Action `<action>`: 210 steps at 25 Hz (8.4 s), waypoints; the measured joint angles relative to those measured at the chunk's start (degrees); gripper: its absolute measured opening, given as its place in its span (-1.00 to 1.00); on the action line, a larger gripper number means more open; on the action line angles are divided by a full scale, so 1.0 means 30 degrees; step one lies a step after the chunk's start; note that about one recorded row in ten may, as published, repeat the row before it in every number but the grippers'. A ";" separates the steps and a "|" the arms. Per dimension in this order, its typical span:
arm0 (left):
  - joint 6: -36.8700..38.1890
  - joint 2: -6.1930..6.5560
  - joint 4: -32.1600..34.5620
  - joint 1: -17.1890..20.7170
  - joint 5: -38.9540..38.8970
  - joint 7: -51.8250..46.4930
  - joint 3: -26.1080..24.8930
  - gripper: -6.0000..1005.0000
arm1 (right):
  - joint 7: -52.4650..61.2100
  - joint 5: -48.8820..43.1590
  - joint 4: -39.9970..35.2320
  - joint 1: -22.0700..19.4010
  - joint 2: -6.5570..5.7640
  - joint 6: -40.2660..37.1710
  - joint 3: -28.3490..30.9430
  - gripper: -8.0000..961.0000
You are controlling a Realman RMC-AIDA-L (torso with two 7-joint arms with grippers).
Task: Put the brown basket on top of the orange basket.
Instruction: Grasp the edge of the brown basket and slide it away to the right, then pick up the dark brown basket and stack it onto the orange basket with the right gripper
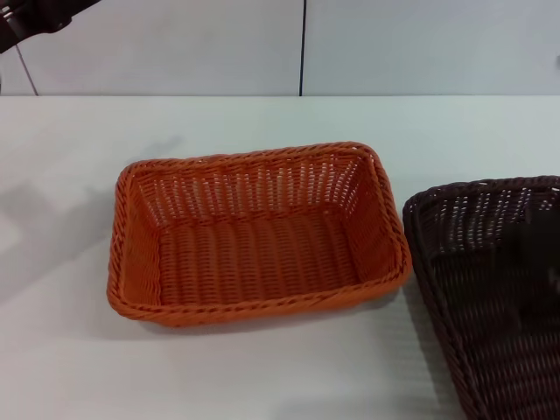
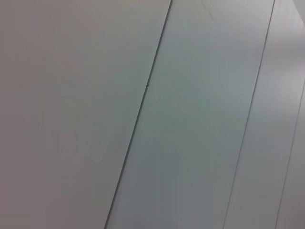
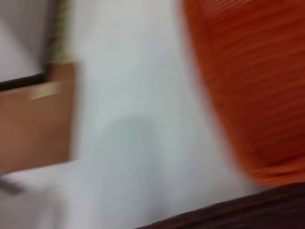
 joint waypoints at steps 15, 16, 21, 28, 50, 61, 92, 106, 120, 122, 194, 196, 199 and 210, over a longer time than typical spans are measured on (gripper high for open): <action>0.0000 -0.0014 -0.0448 -0.0009 -0.0802 0.0010 0.0001 0.67 | 0.1093 -0.1636 -0.1386 0.0708 -0.1382 0.4696 0.0219 0.42; -0.0001 -0.0014 -0.0449 0.0000 -0.0808 0.0007 0.0002 0.67 | 0.0971 -0.1774 -0.1104 0.0709 -0.1381 0.5131 -0.0115 0.42; 0.0000 -0.0014 -0.0482 0.0036 -0.0810 -0.0006 0.0021 0.67 | -0.0393 -0.2436 -0.0143 0.0355 -0.1051 0.7132 -0.0990 0.42; -0.0002 -0.0011 -0.0502 0.0070 -0.0811 -0.0371 0.0082 0.68 | -0.1844 -0.2913 0.1613 0.0412 -0.0886 0.8443 -0.1184 0.42; 0.0435 -0.0042 -0.0716 -0.0695 -0.0778 -0.0215 0.0385 0.67 | -0.4109 -0.2927 0.7302 0.0979 -0.0543 1.2780 -0.1214 0.42; 0.0301 0.0016 -0.1124 -0.0856 -0.0671 0.0069 0.0353 0.68 | -0.4578 -0.1693 0.6503 0.0099 -0.0289 1.2403 -0.0980 0.30; 0.0361 0.0077 -0.1700 -0.0969 -0.0749 0.1041 -0.0727 0.67 | -0.2131 -0.1445 0.3201 0.1055 -0.3192 -0.0994 0.4827 -0.63; 0.0258 0.0043 -0.1934 -0.1492 -0.0847 0.2094 -0.1921 0.67 | 0.2386 0.4641 0.4346 -0.0201 -0.3327 -0.1572 0.5698 -0.63; 0.0066 0.0023 -0.2102 -0.1416 -0.0998 0.2669 -0.2383 0.67 | 0.6789 0.7280 0.1146 -0.1018 -0.0856 0.0307 0.5860 -0.63; 0.0066 0.0023 -0.2102 -0.1416 -0.0998 0.2669 -0.2383 0.67 | 0.7172 0.7344 0.0903 -0.1024 -0.0675 0.0557 0.5821 -0.63; -0.1595 0.0116 -0.3692 -0.2218 -0.0828 0.4782 -0.1808 0.56 | 1.1478 1.5969 0.2754 -0.5262 0.1273 2.1718 -0.5762 -0.62; -0.1595 0.0116 -0.3692 -0.2218 -0.0828 0.4782 -0.1808 0.56 | 1.0976 1.7065 0.2472 -0.5888 0.1286 2.2865 -0.6867 -0.62; -0.1712 0.0082 -0.3702 -0.2218 -0.0828 0.5068 -0.1863 0.56 | 1.0222 1.8047 0.1555 -0.7004 0.1299 2.4640 -0.8770 -0.62; -0.2454 0.0129 -0.4046 -0.2368 -0.0803 0.5260 -0.1792 0.56 | 0.8370 1.9799 -0.1475 -0.9631 0.1339 2.7350 -1.2358 -0.62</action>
